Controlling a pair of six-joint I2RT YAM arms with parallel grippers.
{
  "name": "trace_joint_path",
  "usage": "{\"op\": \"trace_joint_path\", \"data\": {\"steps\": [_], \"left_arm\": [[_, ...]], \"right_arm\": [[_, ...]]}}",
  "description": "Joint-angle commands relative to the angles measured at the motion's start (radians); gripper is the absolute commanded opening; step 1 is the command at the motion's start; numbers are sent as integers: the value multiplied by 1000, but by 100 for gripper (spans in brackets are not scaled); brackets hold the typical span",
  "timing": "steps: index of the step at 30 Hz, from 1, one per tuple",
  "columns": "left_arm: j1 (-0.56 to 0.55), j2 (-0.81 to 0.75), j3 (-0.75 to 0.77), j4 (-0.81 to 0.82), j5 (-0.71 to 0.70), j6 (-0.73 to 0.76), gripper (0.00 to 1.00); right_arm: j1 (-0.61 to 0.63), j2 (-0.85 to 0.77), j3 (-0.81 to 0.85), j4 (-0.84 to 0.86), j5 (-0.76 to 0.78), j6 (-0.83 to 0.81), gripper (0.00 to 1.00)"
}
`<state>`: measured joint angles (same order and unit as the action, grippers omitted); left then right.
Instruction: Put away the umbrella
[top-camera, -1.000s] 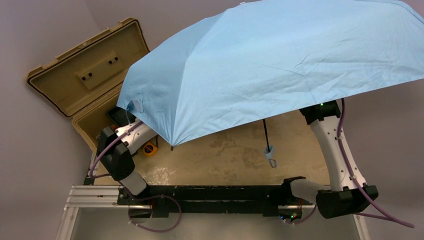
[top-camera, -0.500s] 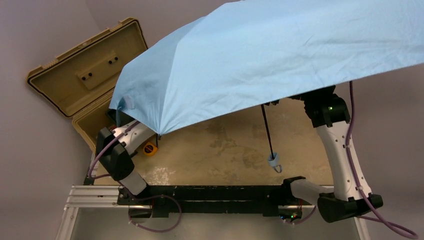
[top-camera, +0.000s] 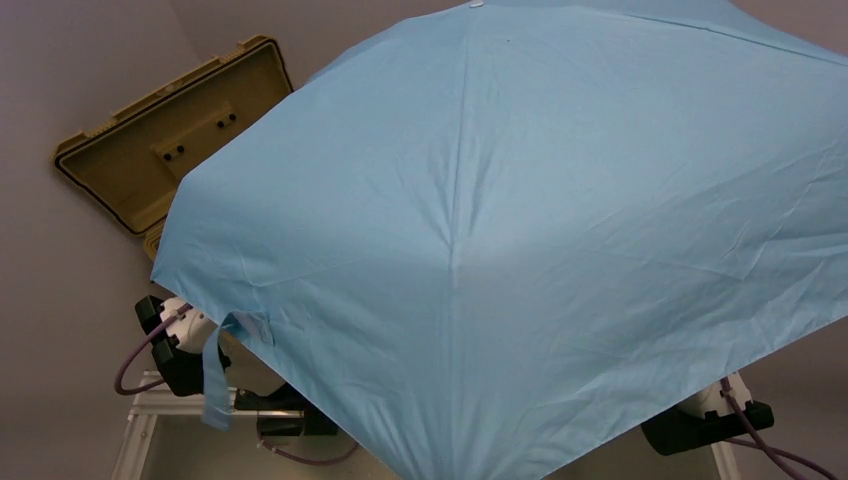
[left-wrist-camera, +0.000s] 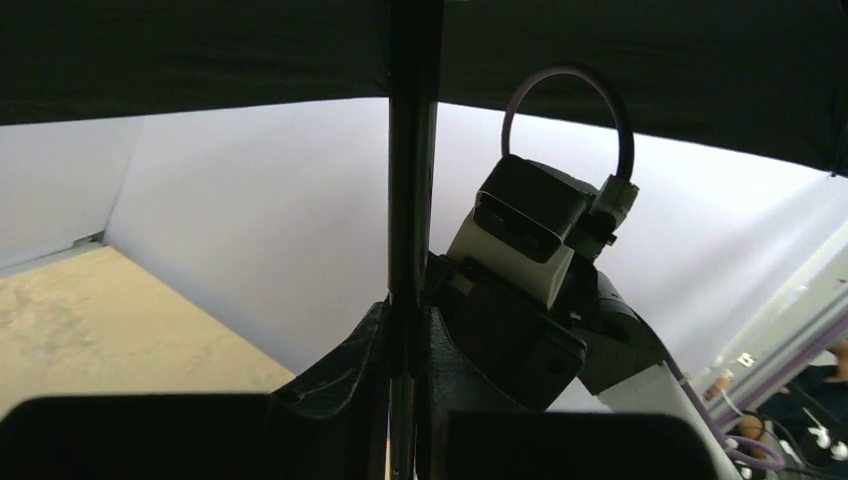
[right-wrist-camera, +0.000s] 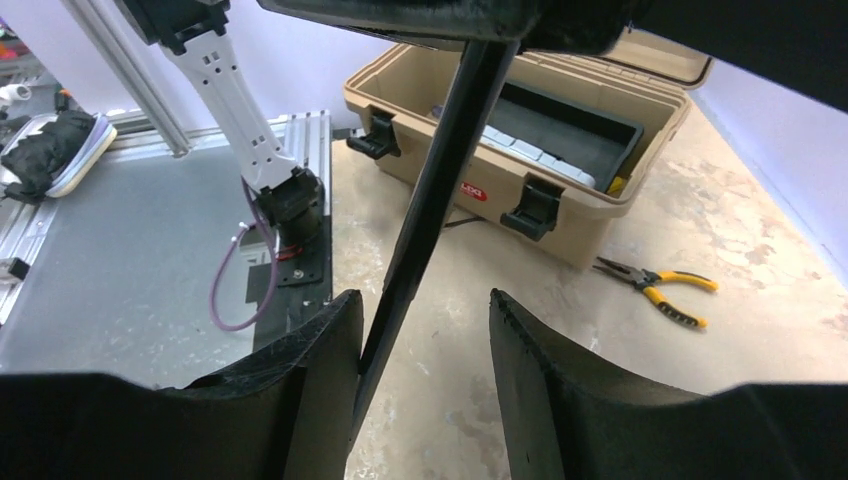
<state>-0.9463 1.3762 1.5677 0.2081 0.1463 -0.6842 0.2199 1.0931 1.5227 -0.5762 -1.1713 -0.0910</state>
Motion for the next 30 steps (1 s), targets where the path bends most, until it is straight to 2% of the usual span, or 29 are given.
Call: {"op": "trace_joint_path", "data": {"steps": [1,7,14,16,17,19,24,25,26,28,30], "left_arm": [[-46,-18,77,-39,-131,105,0],[-107,-10,113,-55,-272,162,0],[-131,9,133,-33,-310,179,0],[-134,12,137,-30,-315,182,0],[-134,13,139,-29,-316,183,0],[-135,14,140,-28,-315,181,0],[-128,-24,84,7,-265,164,0],[-121,-42,58,24,-247,151,9],[-110,-61,26,47,-230,127,26],[-78,-99,-39,102,-209,66,52],[-45,-130,-96,164,-191,25,65]], "right_arm": [[11,9,-17,30,-36,-22,45],[16,11,-36,91,-77,33,42],[24,4,-105,229,-113,181,39],[25,4,-117,261,-113,213,32],[25,4,-124,285,-117,236,24],[25,6,-137,339,-131,293,0],[24,26,-96,436,-169,429,0],[24,32,-83,461,-174,463,0],[25,39,-74,499,-177,509,0],[25,50,-68,606,-185,652,0],[26,56,-69,713,-191,764,0]]}}
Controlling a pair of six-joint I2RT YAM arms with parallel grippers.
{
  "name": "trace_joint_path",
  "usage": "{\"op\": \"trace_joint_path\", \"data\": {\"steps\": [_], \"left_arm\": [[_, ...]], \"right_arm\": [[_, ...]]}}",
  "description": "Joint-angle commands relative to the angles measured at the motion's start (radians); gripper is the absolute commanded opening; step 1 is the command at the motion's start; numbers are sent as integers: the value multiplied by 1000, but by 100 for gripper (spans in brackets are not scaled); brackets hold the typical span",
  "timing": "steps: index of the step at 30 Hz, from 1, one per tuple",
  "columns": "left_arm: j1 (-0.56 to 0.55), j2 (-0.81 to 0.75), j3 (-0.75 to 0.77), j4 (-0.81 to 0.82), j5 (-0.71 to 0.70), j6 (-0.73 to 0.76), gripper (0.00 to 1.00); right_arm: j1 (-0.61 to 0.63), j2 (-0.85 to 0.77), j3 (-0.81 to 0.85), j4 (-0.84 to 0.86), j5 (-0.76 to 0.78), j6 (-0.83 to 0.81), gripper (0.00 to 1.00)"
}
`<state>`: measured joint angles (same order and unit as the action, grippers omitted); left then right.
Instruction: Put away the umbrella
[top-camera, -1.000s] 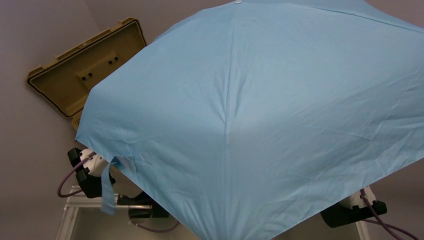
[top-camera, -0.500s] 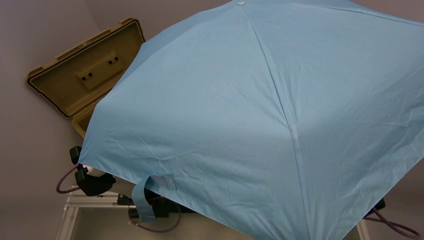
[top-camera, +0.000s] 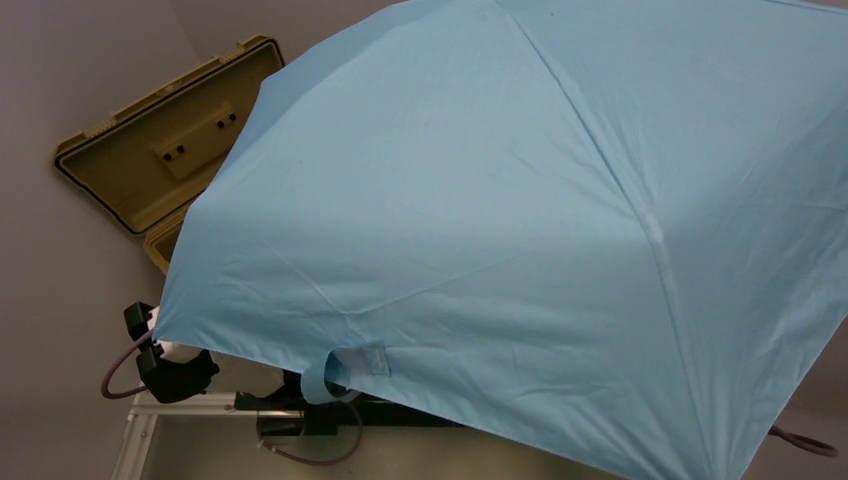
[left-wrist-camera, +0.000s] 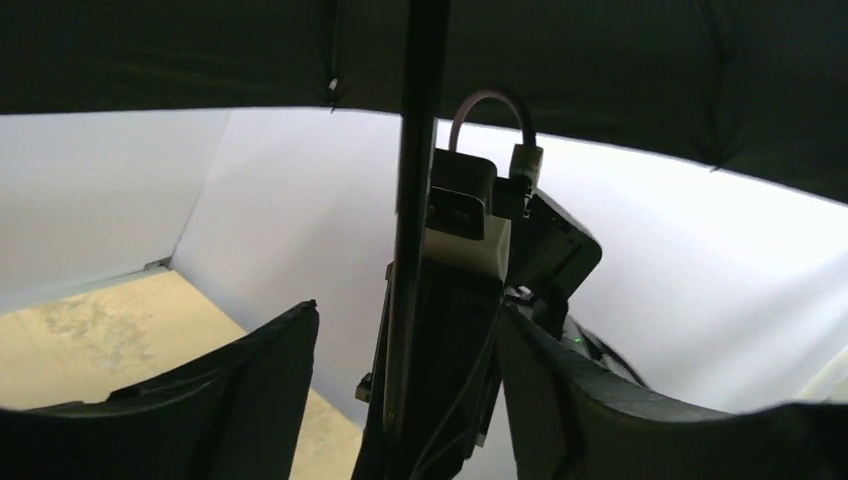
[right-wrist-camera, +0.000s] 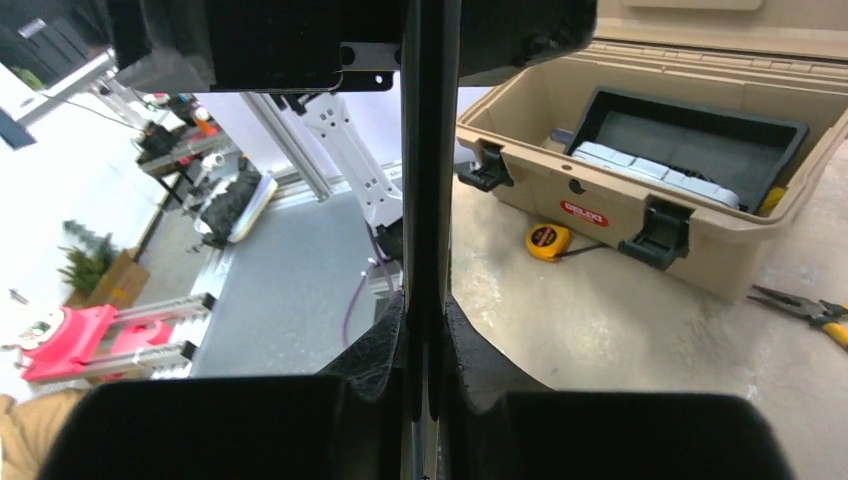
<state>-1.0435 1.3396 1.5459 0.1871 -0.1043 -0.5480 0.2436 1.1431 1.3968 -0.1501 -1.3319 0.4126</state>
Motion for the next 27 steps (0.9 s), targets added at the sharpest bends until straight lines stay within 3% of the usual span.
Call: {"op": "trace_joint_path", "data": {"steps": [1,6,9,18,27], "left_arm": [[71,-106,-93,205,65,-137,71],[138,-100,-105,299,86,-191,87],[149,-67,-68,334,68,-184,91],[158,58,47,410,50,-170,96],[158,156,89,627,30,-136,96]], "right_arm": [[1,9,53,338,-33,316,0],[2,13,-2,620,-26,572,0],[1,10,-28,702,-19,650,0],[4,-16,-58,670,0,647,0],[12,-39,-77,491,16,488,0]]}}
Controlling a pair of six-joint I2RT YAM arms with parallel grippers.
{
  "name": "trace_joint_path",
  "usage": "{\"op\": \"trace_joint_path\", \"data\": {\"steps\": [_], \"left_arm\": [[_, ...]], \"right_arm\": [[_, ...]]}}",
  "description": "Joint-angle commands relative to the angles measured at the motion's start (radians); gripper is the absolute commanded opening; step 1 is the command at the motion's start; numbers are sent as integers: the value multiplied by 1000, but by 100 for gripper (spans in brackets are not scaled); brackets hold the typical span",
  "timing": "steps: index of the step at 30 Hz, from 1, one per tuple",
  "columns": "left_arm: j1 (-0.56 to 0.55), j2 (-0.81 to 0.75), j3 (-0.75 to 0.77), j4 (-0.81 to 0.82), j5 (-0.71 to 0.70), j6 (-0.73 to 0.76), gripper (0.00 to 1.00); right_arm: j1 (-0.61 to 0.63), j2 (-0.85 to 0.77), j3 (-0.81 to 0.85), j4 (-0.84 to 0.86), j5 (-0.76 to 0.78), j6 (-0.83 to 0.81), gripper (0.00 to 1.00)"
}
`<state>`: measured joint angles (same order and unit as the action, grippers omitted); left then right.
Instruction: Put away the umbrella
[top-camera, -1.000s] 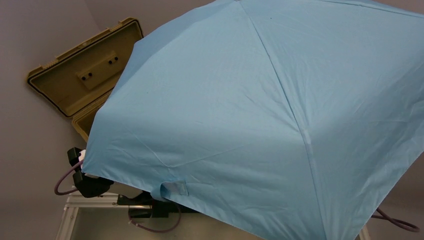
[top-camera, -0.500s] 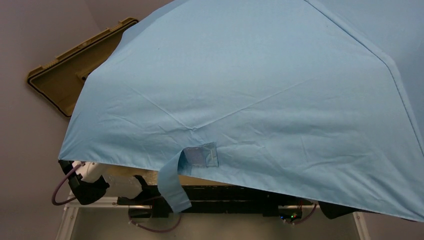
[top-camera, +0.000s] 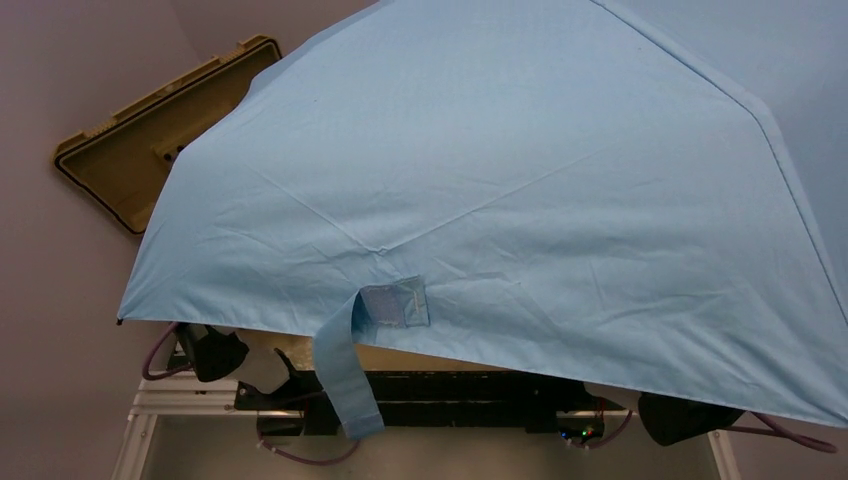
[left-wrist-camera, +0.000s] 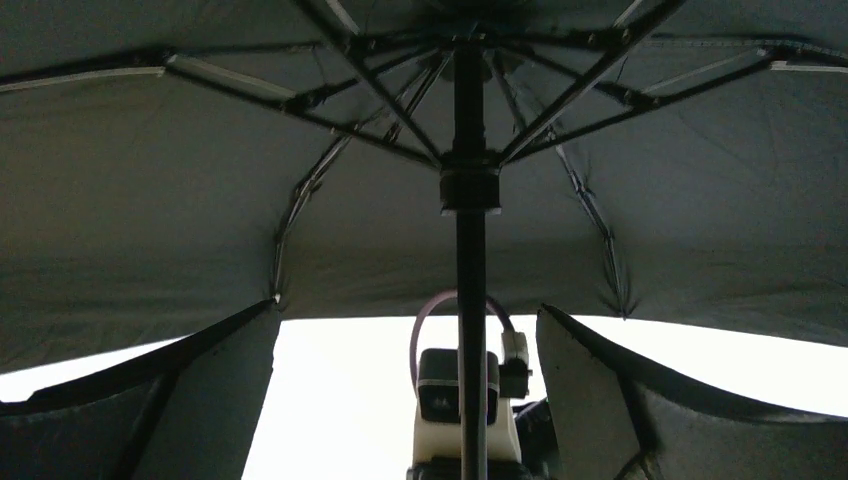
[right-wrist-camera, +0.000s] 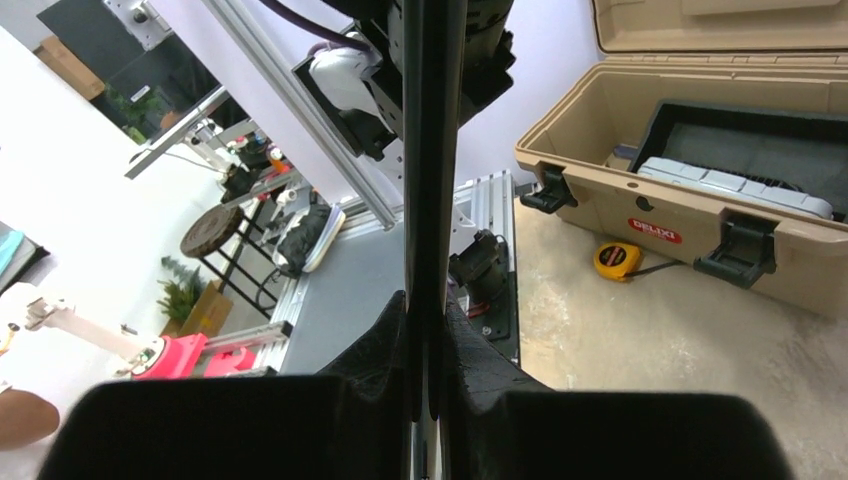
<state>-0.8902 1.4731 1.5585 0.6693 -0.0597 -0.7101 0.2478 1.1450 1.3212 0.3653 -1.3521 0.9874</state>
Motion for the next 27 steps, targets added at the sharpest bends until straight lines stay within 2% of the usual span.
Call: {"op": "trace_joint_path", "data": {"steps": [1,7,11,20,27], "left_arm": [[5,33,90,155,-15,26,96],[5,88,128,234,-48,-4,95],[5,103,138,241,-72,-27,88],[4,124,176,174,-97,-52,72],[4,149,211,124,-86,-61,67]], "right_arm": [[10,-45,-9,-37,38,-100,0],[11,-58,-8,-140,59,-197,0],[11,-59,-3,-164,67,-225,0],[15,-60,9,-206,76,-262,0],[18,-61,11,-207,74,-262,0]]}}
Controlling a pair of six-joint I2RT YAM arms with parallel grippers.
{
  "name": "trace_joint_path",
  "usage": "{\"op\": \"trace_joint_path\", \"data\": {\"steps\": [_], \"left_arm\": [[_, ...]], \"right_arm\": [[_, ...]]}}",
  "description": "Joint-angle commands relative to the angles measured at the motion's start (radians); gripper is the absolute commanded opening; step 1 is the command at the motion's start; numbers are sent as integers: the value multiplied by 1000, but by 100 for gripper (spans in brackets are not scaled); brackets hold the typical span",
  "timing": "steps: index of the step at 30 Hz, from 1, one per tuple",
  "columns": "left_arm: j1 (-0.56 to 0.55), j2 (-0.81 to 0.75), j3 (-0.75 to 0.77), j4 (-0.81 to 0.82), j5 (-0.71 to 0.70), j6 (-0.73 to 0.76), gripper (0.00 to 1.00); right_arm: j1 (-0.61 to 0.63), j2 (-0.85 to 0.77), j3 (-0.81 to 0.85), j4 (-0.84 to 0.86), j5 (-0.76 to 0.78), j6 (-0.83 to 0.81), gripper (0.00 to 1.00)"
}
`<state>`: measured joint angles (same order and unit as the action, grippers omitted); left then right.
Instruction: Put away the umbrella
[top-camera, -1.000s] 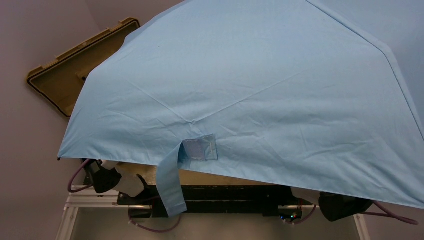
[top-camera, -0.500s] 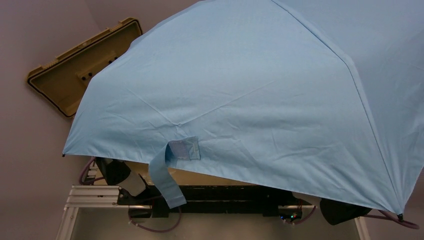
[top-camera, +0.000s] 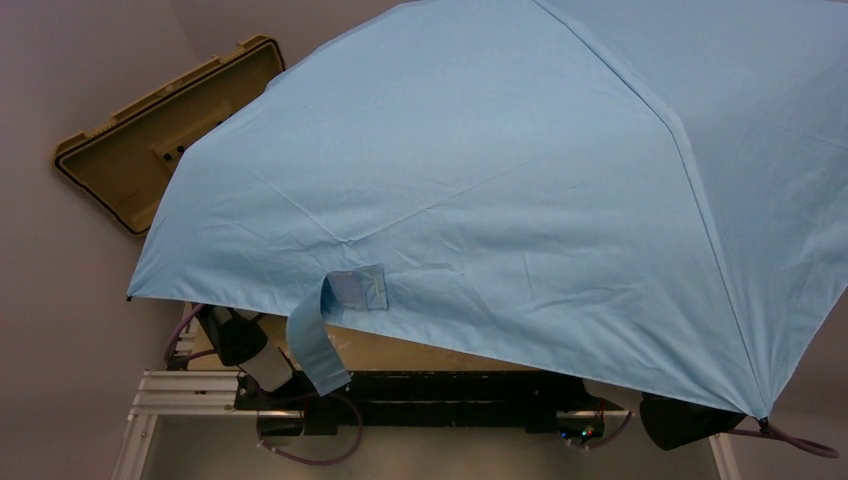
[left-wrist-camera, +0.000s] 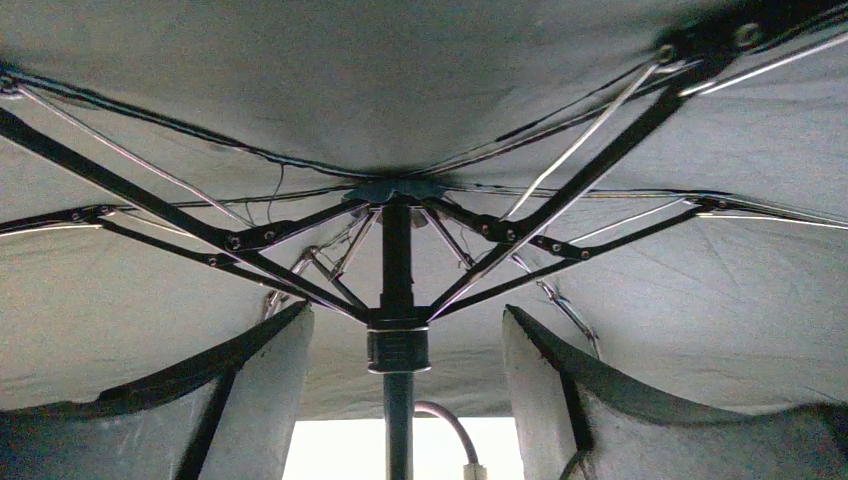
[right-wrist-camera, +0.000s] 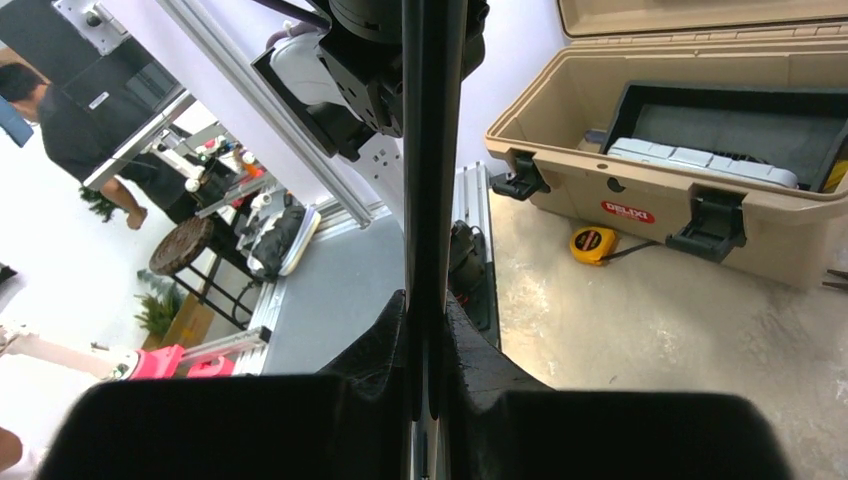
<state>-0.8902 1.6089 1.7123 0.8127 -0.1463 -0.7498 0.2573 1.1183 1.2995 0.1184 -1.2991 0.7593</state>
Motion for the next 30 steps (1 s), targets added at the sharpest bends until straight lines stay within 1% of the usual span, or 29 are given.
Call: {"op": "trace_joint_path", "data": {"steps": [1,4,8,9,11,12,13,14,15,19,24,27,30], "left_arm": [[5,16,64,-30,3,-28,65],[5,25,70,-41,10,-36,63],[5,31,77,-40,14,-32,57],[6,31,81,-40,19,-31,54],[6,32,87,-40,24,-31,46],[7,32,88,-40,25,-31,40],[7,31,88,-36,26,-31,31],[7,30,85,-27,27,-27,13],[8,28,77,-18,25,-23,0],[8,10,43,10,5,-21,0],[8,6,33,7,19,-46,0],[8,-7,7,4,40,-52,0],[8,-36,-59,-16,67,-67,0]], "right_arm": [[8,-34,34,40,21,-35,0],[9,-33,39,40,20,-34,0],[9,-36,38,38,20,-33,0],[9,-36,36,38,20,-33,0],[10,-37,36,38,20,-34,0],[8,-37,34,38,20,-34,0],[9,-36,35,38,20,-34,0],[10,-37,35,38,21,-34,0],[10,-36,34,38,21,-34,0],[9,-40,33,34,23,-39,0],[9,-32,43,9,41,-70,0],[7,-27,72,-46,60,-125,0],[-1,-18,116,-140,100,-215,0]]}}
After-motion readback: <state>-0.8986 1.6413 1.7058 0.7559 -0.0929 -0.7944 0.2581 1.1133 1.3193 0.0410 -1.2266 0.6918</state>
